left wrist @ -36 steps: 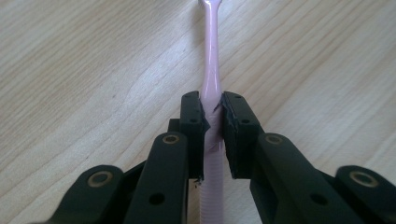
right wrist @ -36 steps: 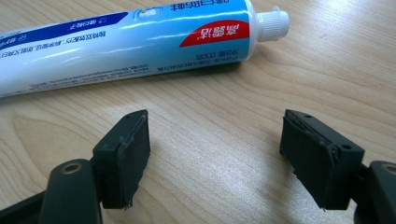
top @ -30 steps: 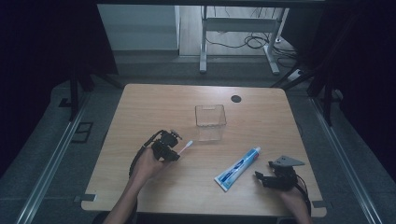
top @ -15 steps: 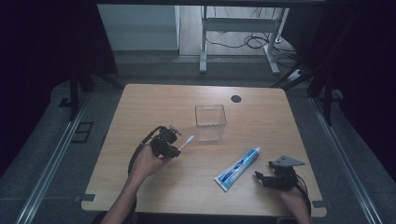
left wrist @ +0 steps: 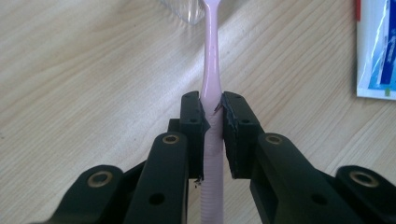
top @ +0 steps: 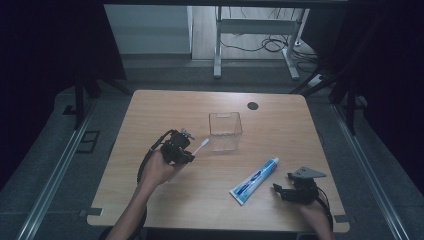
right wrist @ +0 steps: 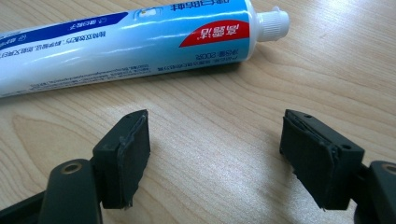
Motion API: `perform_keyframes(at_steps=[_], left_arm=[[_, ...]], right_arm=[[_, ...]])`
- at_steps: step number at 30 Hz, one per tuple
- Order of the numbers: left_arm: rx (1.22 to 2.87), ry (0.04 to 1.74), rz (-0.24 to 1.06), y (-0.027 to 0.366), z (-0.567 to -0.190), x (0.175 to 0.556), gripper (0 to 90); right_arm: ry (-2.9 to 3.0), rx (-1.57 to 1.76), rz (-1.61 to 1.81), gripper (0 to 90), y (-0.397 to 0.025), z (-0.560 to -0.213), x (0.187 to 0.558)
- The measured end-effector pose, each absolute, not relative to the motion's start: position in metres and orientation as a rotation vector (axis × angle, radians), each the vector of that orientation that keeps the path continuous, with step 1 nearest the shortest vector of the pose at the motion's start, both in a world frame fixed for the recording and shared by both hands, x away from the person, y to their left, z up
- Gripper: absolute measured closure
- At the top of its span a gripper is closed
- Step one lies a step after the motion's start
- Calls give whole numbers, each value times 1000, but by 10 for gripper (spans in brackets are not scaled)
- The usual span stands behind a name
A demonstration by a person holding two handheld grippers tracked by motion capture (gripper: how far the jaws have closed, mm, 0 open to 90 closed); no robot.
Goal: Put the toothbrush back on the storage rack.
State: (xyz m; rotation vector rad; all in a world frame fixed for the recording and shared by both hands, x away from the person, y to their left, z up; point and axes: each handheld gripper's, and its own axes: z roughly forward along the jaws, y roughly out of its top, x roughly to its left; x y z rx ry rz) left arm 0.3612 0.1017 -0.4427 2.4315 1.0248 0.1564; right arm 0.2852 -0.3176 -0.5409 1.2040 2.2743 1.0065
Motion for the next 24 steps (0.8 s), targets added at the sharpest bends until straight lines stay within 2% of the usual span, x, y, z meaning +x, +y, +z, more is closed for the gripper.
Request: perform_keyframes(at_steps=[24], left_arm=[[2375, 981, 170, 86, -412, 379, 793]], right_arm=[[2276, 1204, 1007, 241, -318, -541, 285]])
